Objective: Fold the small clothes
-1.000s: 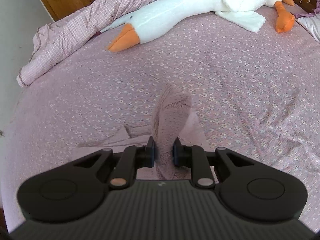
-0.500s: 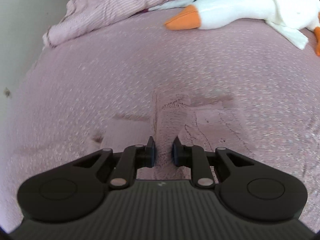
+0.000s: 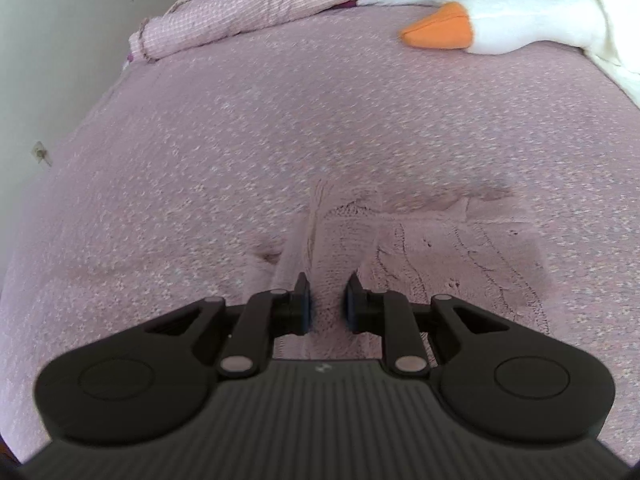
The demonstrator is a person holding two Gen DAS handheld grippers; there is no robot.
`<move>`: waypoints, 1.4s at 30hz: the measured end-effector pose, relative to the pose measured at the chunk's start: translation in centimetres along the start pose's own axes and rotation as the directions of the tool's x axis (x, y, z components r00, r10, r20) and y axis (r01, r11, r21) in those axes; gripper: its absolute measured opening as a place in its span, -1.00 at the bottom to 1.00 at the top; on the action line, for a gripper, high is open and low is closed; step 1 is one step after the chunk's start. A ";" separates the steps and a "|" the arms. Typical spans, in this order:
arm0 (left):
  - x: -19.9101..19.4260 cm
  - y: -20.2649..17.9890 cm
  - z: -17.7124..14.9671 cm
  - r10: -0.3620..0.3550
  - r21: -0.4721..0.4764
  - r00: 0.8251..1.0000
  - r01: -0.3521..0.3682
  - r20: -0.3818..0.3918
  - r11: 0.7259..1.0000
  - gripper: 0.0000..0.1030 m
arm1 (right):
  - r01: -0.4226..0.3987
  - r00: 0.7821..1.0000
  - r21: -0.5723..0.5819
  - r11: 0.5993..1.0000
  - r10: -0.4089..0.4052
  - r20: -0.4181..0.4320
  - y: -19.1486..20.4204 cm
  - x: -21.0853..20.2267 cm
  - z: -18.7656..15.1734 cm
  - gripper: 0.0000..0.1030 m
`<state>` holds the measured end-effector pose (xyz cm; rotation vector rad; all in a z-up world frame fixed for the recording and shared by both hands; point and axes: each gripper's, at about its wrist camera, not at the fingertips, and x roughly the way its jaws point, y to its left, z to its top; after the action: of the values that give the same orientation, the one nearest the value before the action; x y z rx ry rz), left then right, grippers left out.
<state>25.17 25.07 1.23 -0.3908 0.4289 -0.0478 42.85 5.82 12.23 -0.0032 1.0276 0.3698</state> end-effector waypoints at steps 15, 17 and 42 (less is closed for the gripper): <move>-0.2 0.0 0.0 0.014 0.002 1.000 -0.014 -0.010 1.000 0.71 | -0.019 1.000 -0.016 1.000 0.019 -0.015 3.1 4.7 -1.9 -0.45; -0.3 0.0 0.0 0.014 0.006 1.000 -0.014 -0.010 1.000 0.71 | -0.091 0.996 -0.001 0.996 0.091 0.010 2.6 4.3 -1.9 -0.31; -0.8 0.4 -0.6 0.021 -0.014 0.998 -0.022 -0.056 1.000 0.72 | 0.192 0.952 -0.868 0.458 0.127 0.277 4.8 -1.5 -21.2 -0.17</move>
<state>24.21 25.31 0.84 -0.3996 0.4891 -0.0348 23.05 6.16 3.19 -0.9203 0.4043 0.8284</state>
